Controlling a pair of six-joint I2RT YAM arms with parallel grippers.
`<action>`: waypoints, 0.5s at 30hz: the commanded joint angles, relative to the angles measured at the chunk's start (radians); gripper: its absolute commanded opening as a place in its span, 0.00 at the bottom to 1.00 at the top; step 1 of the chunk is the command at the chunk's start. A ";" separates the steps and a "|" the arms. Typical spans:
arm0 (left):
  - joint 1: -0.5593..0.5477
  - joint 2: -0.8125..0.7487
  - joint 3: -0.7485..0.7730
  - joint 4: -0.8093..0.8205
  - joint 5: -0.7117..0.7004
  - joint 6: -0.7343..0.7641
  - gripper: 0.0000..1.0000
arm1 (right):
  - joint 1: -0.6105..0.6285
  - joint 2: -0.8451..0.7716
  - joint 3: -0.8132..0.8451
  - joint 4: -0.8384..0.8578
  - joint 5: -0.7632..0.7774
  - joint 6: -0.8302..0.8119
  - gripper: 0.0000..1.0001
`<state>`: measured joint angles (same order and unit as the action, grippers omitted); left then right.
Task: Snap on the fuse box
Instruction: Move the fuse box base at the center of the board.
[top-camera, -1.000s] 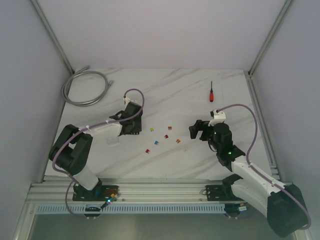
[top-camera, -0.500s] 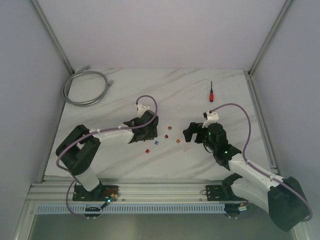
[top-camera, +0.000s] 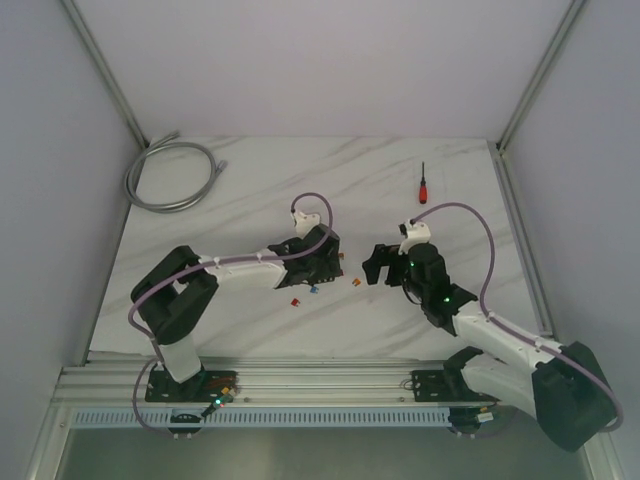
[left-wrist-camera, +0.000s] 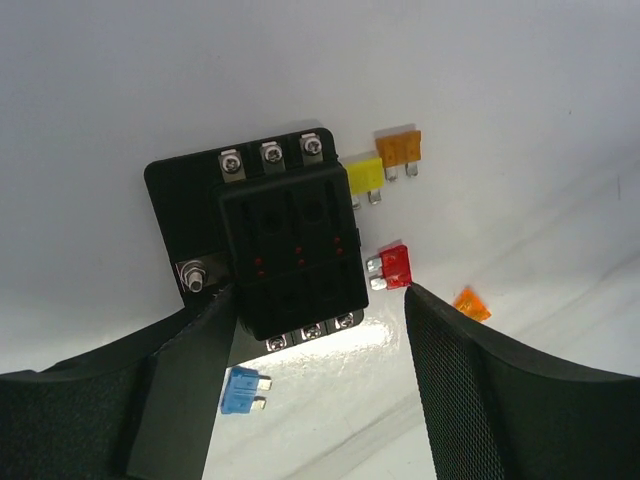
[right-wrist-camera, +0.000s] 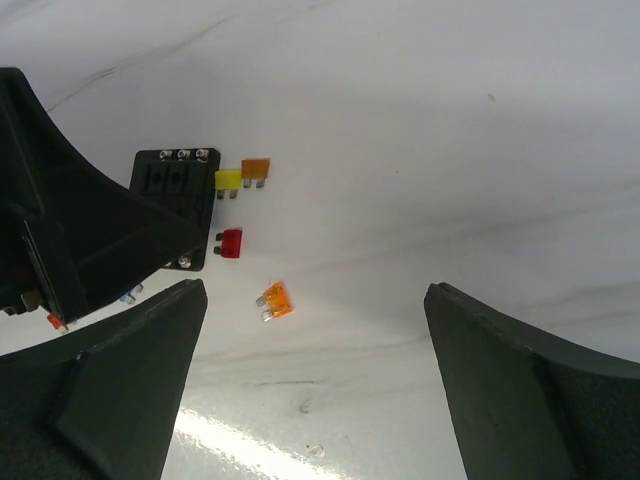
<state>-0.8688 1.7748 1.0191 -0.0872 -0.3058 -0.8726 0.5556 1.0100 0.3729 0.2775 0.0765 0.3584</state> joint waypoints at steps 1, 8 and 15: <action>0.032 0.021 -0.053 -0.026 0.012 -0.068 0.77 | 0.024 0.034 0.063 -0.037 0.026 -0.018 0.97; 0.060 -0.041 -0.145 -0.026 -0.013 -0.118 0.78 | 0.101 0.173 0.190 -0.186 0.076 -0.008 0.83; 0.061 -0.113 -0.182 -0.020 0.023 -0.141 0.85 | 0.196 0.354 0.358 -0.383 0.225 0.023 0.77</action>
<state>-0.8108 1.6783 0.8734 -0.0219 -0.3115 -0.9920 0.7166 1.2964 0.6525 0.0364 0.1864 0.3527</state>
